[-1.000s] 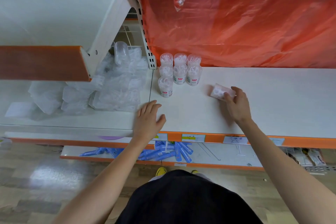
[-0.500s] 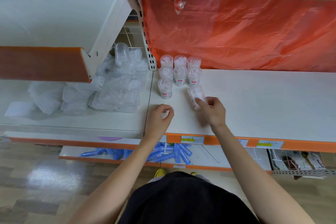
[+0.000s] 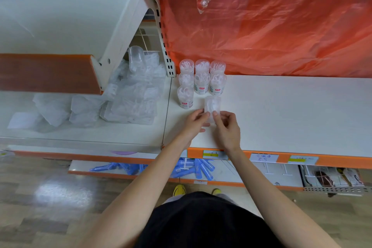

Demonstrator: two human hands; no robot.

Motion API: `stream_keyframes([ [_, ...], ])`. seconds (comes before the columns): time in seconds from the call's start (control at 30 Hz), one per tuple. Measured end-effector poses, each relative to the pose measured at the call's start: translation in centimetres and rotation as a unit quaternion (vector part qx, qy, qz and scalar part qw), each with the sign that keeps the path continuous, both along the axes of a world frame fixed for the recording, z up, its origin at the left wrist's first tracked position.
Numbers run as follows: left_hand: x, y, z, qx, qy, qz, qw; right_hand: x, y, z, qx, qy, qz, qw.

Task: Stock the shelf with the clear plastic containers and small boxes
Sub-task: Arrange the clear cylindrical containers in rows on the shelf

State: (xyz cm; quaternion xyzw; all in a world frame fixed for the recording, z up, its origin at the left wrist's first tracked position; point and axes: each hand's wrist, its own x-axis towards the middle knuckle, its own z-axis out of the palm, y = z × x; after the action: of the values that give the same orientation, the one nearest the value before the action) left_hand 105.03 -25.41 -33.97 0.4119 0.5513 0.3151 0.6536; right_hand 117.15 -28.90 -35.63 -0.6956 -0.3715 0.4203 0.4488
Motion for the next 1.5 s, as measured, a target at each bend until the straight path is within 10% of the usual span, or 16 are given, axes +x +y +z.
stream_keyframes([
  [1.5, -1.6, -1.5, -1.9, 0.047, -0.058, 0.023, 0.997, 0.9, -0.7, -1.5, 0.079, 0.067, 0.081, 0.991],
])
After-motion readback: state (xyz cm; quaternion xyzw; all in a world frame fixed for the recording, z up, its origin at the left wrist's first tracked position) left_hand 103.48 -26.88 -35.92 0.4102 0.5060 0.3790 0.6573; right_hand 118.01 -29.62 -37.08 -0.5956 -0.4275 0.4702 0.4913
